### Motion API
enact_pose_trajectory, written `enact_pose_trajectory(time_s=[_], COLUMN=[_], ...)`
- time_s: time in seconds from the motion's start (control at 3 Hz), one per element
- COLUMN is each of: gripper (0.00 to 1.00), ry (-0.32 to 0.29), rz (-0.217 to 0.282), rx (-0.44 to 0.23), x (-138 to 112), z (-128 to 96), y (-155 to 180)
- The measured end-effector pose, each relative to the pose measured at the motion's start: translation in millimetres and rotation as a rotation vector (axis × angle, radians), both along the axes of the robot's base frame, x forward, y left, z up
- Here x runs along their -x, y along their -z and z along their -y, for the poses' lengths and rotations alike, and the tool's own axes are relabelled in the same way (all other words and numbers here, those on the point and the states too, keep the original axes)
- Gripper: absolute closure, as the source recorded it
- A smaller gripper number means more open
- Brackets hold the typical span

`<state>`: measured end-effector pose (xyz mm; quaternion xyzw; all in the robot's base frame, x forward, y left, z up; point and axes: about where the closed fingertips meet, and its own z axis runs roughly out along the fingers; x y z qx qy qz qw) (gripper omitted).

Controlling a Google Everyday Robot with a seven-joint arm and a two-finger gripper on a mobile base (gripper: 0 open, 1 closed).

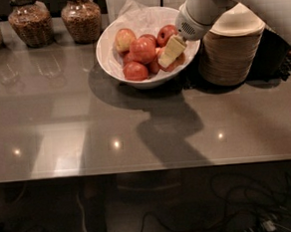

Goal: Pick apple from white bowl

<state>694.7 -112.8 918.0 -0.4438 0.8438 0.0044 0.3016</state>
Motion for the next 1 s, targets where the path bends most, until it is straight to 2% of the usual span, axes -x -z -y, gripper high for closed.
enact_pose_trajectory(time_s=[0.67, 1.0], gripper=[0.37, 0.55], ry=[-0.013, -0.022], rz=[-0.063, -0.079], rx=[-0.012, -0.016], x=[8.4, 10.9], z=[-7.7, -11.2], y=[25.2, 32.2])
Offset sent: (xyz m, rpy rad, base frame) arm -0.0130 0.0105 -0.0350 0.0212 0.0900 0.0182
